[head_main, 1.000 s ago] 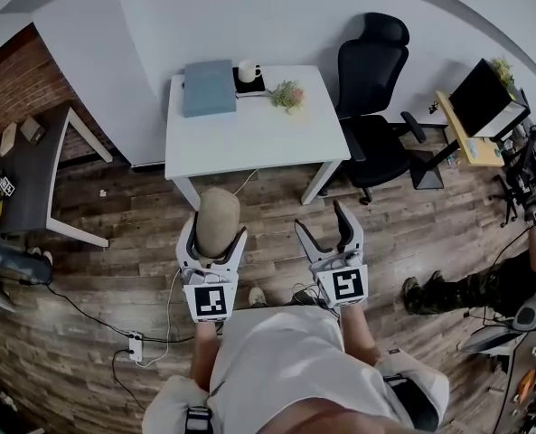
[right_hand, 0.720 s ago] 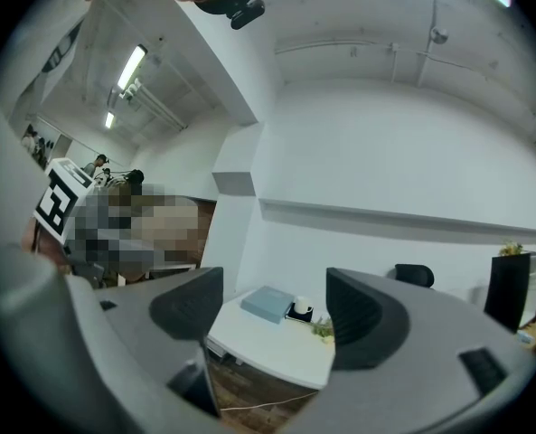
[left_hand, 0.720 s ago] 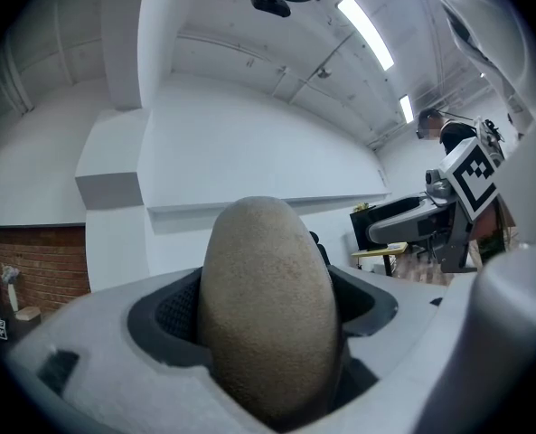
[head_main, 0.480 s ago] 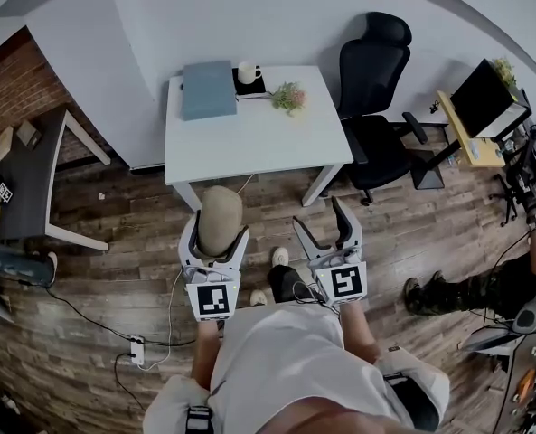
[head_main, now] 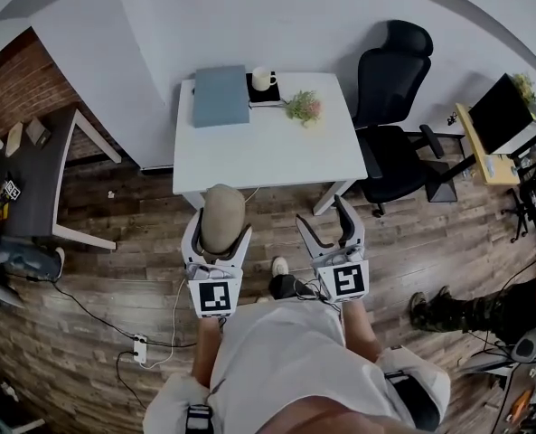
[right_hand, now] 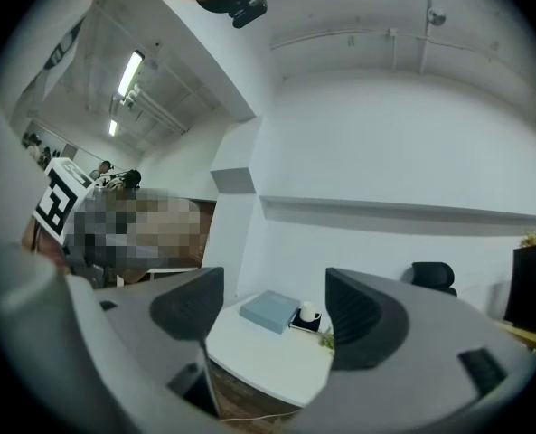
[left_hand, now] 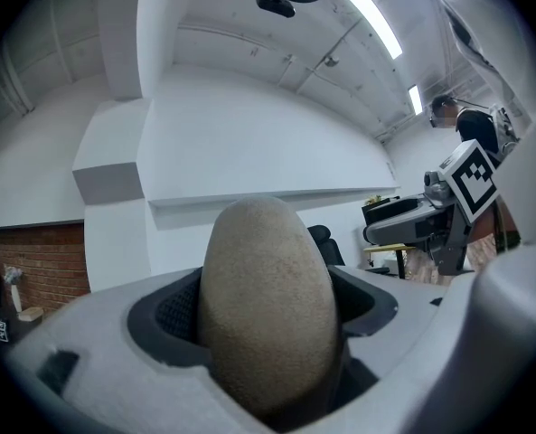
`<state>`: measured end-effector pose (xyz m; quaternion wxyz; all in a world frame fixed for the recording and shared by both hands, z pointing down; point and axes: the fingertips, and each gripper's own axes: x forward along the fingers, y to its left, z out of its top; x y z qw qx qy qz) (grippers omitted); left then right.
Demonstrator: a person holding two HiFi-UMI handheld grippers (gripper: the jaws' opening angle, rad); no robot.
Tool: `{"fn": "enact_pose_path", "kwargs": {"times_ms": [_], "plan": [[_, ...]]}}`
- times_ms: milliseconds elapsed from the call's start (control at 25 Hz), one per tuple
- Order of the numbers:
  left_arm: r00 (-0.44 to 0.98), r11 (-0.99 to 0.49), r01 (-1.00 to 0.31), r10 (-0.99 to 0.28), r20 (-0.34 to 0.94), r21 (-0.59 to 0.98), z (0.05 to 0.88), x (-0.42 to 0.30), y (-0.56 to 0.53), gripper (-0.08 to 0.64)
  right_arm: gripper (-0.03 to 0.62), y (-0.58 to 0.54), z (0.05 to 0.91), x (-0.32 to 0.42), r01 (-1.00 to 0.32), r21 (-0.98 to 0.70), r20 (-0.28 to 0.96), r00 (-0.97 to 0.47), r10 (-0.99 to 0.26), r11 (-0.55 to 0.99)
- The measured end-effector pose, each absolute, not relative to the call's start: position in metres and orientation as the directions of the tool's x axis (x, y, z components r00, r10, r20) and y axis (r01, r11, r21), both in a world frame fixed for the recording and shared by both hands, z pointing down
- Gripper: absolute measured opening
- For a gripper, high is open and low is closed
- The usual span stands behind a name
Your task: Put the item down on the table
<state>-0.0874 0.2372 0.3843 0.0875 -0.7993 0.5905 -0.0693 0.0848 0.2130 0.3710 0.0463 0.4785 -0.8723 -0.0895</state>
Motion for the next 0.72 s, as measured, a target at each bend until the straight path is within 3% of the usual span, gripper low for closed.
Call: {"fn": "enact_pose_path", "kwargs": {"times_ms": [720], "plan": [[0.213,-0.211,-0.949,-0.977,0.016,-0.235,0.381,-0.073,0.128,0.408,0.353,0.098,0.370,0.113,-0.807,0.178,-0.011,-0.573,-0.819,0.562]]}}
